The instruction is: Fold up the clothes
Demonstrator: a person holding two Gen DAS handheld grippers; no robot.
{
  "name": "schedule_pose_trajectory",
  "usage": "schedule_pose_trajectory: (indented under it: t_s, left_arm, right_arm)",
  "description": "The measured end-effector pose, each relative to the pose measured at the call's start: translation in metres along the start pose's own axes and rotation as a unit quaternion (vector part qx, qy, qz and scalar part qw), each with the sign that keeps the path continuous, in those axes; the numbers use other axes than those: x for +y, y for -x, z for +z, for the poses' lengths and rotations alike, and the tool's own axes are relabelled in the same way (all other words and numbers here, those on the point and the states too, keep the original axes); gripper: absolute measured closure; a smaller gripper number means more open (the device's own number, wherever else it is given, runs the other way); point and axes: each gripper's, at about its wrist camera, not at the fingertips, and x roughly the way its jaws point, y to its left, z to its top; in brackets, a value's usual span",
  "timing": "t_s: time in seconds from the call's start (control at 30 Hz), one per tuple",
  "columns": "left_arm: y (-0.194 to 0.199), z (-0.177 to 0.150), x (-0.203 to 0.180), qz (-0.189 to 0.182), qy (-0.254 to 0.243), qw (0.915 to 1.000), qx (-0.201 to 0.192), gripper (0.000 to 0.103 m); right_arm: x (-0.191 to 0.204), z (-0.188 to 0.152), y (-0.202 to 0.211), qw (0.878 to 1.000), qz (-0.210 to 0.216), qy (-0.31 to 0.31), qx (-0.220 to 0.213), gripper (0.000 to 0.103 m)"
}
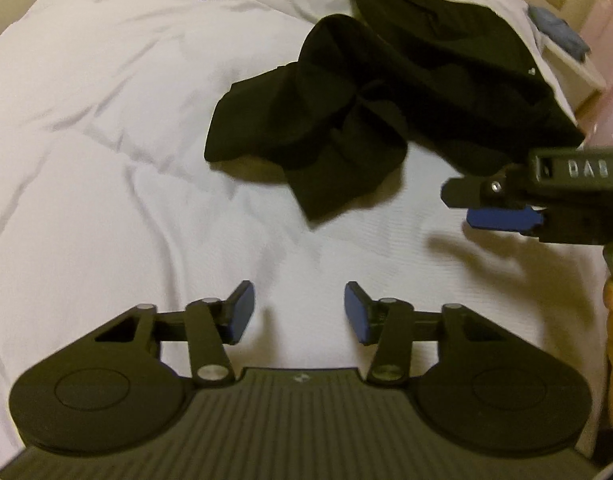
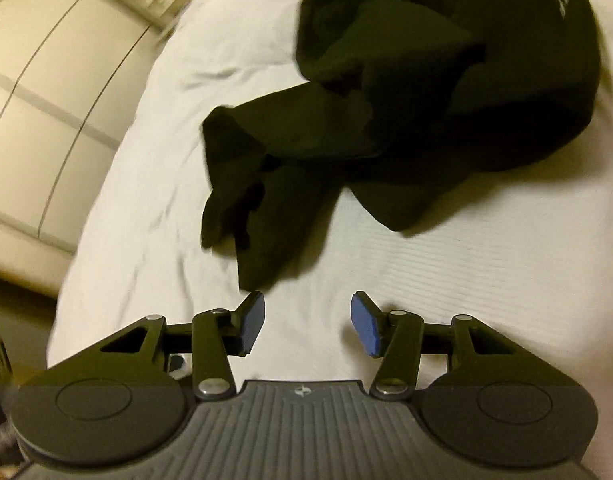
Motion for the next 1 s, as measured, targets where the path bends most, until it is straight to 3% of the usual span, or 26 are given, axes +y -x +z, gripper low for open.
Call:
schedule_pose_trajectory:
  t_s: [0.33, 0.47, 0.53, 0.6, 0.63, 0.7, 0.87, 1.0]
  left_arm:
    - [-0.026, 0.043, 0.013, 0.011, -0.084, 0.9955, -0.042, 0.063]
    - [-0.036, 0.059, 0.009, 0.023, -0.126, 0.9900, -0.059, 0.058]
    - [-0.045, 0.066, 0.005, 0.020, -0.143, 0.9878, -0.059, 0.059]
    - [-0.054, 0.071, 0.001, 0.015, -0.153, 0.9869, -0.051, 0.069]
    - [-0.057, 0.072, -0.001, 0.012, -0.153, 0.9872, -0.045, 0.087]
    - [-0.058, 0.074, -0.001, 0.007, -0.137, 0.9899, -0.035, 0.092]
    - [-0.008, 0.076, 0.004, -0.032, -0.074, 0.9950, -0.060, 0.095]
    - [0.083, 0.058, 0.018, -0.055, -0.013, 0.9930, -0.104, 0.095]
  right_arm:
    - [0.013, 0.013, -0.053, 1.000, -0.001, -0.006, -0.014, 0.057]
    - [0.019, 0.025, -0.066, 1.000, -0.010, -0.004, -0.011, 0.064]
    - [0.017, 0.031, -0.072, 1.000, -0.019, -0.003, 0.001, 0.075]
    - [0.016, 0.036, -0.076, 1.000, -0.022, -0.003, 0.009, 0.095]
    - [0.016, 0.038, -0.076, 1.000, -0.023, 0.000, 0.011, 0.095]
    - [0.018, 0.041, -0.071, 0.999, -0.026, 0.016, 0.013, 0.098]
    - [0.027, 0.043, -0.025, 0.996, -0.014, 0.084, 0.019, 0.099]
    - [0.035, 0.043, 0.047, 0.989, 0.030, 0.137, 0.047, 0.099]
